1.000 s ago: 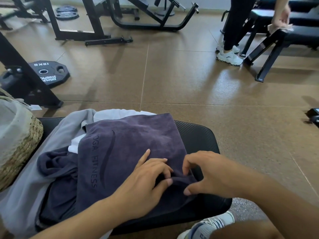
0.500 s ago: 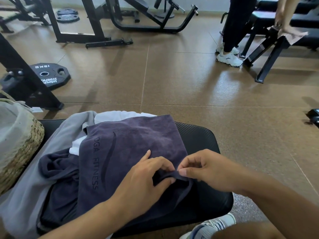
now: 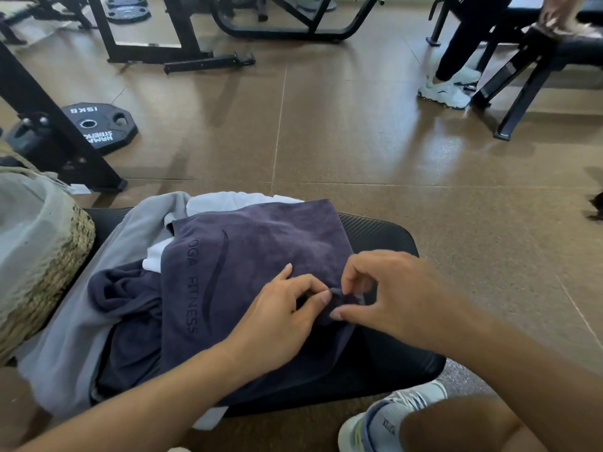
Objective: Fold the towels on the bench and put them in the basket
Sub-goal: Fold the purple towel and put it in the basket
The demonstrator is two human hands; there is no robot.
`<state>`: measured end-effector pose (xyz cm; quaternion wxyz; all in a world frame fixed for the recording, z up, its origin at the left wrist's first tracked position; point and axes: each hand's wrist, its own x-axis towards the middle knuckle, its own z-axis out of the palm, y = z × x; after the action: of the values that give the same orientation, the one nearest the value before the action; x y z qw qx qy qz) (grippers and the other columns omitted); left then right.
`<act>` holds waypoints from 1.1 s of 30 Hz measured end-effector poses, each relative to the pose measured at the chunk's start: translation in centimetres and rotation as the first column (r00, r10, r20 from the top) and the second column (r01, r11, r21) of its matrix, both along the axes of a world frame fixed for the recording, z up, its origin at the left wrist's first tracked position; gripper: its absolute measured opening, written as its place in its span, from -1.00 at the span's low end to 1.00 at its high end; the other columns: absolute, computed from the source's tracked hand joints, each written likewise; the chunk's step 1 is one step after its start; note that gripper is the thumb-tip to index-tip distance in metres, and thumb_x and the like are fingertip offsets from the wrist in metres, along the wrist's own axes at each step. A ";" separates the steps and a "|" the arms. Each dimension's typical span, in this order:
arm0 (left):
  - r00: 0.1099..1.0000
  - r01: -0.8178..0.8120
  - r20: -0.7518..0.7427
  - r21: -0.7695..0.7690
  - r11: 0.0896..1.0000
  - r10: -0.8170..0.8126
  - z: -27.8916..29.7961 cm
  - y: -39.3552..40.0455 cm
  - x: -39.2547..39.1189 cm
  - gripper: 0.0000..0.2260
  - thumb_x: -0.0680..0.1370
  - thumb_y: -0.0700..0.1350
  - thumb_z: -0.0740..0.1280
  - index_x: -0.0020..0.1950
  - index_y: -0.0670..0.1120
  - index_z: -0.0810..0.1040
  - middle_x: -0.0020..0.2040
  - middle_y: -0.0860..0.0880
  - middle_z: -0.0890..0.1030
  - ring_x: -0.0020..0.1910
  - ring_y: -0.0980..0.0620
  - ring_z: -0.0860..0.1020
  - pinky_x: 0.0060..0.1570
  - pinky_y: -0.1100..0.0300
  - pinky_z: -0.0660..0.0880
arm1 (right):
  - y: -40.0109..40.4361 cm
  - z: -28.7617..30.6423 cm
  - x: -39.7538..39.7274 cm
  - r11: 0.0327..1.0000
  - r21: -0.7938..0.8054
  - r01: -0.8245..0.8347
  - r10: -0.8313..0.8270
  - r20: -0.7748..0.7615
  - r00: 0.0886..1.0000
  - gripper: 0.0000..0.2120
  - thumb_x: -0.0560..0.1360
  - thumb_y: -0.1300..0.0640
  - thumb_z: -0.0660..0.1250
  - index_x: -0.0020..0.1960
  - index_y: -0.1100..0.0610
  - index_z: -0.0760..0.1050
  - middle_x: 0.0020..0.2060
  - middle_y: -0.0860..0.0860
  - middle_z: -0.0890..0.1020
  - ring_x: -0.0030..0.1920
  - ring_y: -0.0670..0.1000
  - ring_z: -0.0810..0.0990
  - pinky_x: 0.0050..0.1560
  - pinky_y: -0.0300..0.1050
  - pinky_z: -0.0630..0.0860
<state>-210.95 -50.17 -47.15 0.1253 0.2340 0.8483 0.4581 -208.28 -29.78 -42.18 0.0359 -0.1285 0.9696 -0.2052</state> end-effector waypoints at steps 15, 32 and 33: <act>0.983 0.183 -0.011 -0.106 0.977 -0.186 0.6 0.0 0.6 -0.70 0.67 0.18 0.11 0.09 0.13 0.61 -0.01 0.22 0.67 0.13 0.28 0.57 0.60 0.09 -0.23 | 1.3 2.0 -0.3 0.992 -0.120 0.040 0.010 0.396 0.918 -0.95 0.40 0.03 0.46 -0.24 -0.05 0.65 -0.31 -0.15 0.69 -0.26 -0.16 0.63 -0.12 -0.12 0.59; 0.812 0.248 -0.342 -0.531 0.810 -0.473 -1.3 -0.1 2.6 -0.65 0.43 0.34 0.39 0.05 0.15 0.67 0.07 0.16 0.58 0.25 0.13 0.51 0.56 -0.27 -0.16 | 2.7 -0.4 -2.7 0.948 0.310 0.072 -0.207 0.430 0.879 -0.70 0.44 -0.26 0.45 -0.06 -0.04 0.69 -0.18 -0.09 0.70 -0.09 0.01 0.65 -0.03 -0.08 0.61; 0.817 0.248 -0.343 -0.517 0.819 -0.464 -1.4 0.0 2.7 -0.68 0.44 0.31 0.41 0.04 0.15 0.66 0.07 0.16 0.57 0.23 0.13 0.52 0.57 -0.25 -0.16 | 2.4 -0.7 -2.9 0.955 0.286 0.079 -0.215 0.487 0.846 -0.64 0.41 -0.28 0.47 -0.10 0.01 0.69 -0.24 -0.07 0.71 -0.15 0.01 0.69 -0.13 -0.08 0.64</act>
<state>-208.26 -50.21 -48.57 0.0598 0.4578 0.8744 0.1492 -211.23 -27.37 -42.87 0.2930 0.0117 0.9499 -0.1079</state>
